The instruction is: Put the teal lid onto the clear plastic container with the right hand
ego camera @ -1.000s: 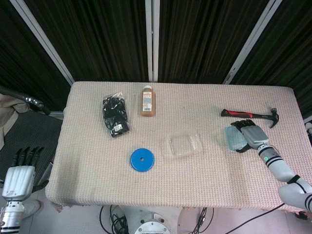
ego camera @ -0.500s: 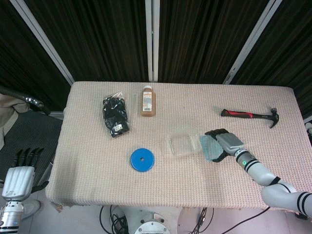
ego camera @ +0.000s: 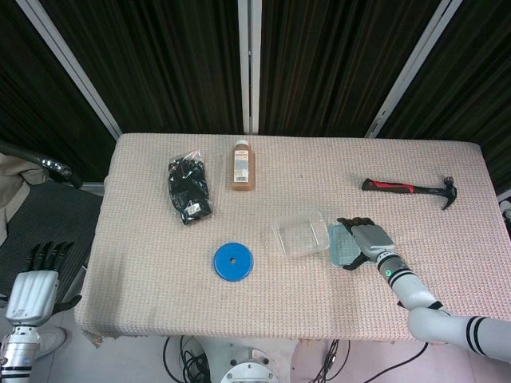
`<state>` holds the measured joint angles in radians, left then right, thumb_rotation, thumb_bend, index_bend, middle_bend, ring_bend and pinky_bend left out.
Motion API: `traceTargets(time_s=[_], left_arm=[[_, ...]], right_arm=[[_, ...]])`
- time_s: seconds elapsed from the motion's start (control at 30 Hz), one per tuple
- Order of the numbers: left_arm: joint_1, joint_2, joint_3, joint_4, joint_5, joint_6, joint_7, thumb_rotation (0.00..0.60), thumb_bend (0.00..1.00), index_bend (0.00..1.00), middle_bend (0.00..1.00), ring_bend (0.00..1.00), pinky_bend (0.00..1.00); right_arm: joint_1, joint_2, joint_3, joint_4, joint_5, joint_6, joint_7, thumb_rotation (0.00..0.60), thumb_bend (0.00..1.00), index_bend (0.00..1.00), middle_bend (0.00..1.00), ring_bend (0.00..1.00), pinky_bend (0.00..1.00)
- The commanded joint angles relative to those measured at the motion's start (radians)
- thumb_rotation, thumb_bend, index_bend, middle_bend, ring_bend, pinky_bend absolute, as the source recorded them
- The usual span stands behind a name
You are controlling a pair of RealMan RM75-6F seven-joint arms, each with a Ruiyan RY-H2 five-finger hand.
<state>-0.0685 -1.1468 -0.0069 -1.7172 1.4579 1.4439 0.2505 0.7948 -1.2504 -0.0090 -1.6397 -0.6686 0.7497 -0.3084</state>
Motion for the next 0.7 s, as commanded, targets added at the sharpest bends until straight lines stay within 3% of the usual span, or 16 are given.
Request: traceTargets(time_s=[0.03,0.27,0.47,0.7], left_arm=[[-0.002,-0.001,-0.001,0.003,0.000,-0.001,-0.003,0.600,0.00,0.10,0.09,0.01,0.02],[-0.005,-0.001,-0.003,0.007,-0.006,-0.007,-0.008,0.600,0.00,0.10,0.09,0.01,0.02],[-0.007,-0.003,-0.002,0.005,-0.007,-0.009,-0.006,0.600,0.00,0.10,0.09,0.01,0.02],[-0.004,-0.004,0.003,0.001,-0.005,-0.006,-0.003,0.600,0.00,0.10,0.09,0.01,0.02]], right_arm=[[0.008,0.003,-0.005,-0.018,0.028,0.012,-0.012,0.600,0.11,0.00,0.15,0.00,0.00],[-0.018,0.048,-0.001,-0.049,-0.005,0.020,0.028,0.600,0.01,0.00,0.01,0.00,0.00],[-0.049,0.082,-0.016,-0.082,-0.059,0.064,0.024,0.600,0.00,0.00,0.00,0.00,0.00],[-0.100,0.050,-0.031,0.051,-0.397,0.033,0.147,0.600,0.00,0.00,0.08,0.00,0.00]])
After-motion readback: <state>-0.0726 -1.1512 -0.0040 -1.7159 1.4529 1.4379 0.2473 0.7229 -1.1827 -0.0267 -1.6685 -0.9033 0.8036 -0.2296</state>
